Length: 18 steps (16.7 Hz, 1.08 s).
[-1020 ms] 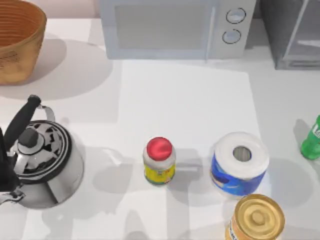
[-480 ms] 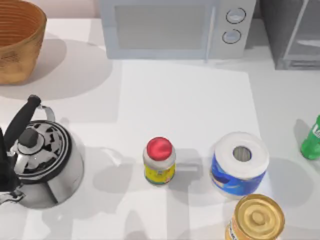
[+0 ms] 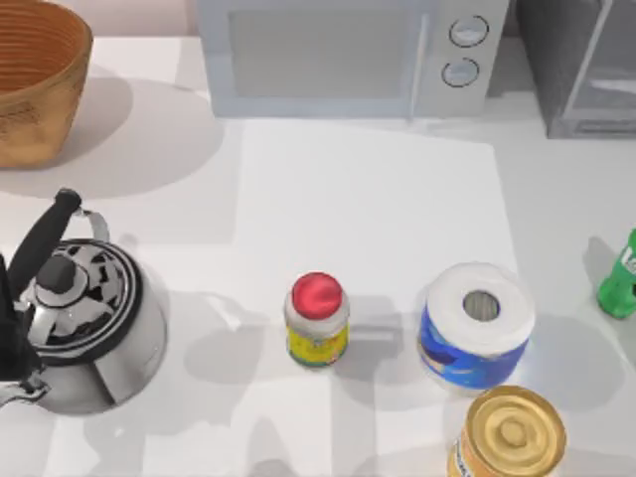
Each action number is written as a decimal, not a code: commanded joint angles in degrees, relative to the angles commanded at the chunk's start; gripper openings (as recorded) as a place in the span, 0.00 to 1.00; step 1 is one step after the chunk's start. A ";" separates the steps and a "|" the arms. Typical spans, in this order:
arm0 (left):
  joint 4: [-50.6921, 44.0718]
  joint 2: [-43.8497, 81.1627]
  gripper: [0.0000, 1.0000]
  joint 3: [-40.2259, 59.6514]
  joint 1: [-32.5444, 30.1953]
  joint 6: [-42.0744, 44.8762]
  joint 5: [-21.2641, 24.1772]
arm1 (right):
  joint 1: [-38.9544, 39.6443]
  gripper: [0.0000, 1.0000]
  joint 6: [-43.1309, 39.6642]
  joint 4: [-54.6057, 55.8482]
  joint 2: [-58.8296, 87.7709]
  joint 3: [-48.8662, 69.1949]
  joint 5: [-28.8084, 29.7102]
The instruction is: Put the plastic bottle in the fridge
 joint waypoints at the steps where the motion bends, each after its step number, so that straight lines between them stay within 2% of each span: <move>1: 0.00 0.00 1.00 0.00 0.00 0.00 0.00 | 1.01 1.00 1.32 1.98 0.78 -0.06 0.82; 7: 0.00 0.00 1.00 0.00 0.00 0.00 0.00 | 6.33 1.00 7.61 15.65 9.80 0.85 5.33; 13: 0.00 0.00 1.00 0.00 0.00 0.00 0.00 | 7.42 1.00 8.67 17.77 11.35 1.05 6.46; 18: 0.00 0.00 1.00 0.00 0.00 0.00 0.00 | 7.42 0.63 8.67 17.77 11.35 1.05 6.46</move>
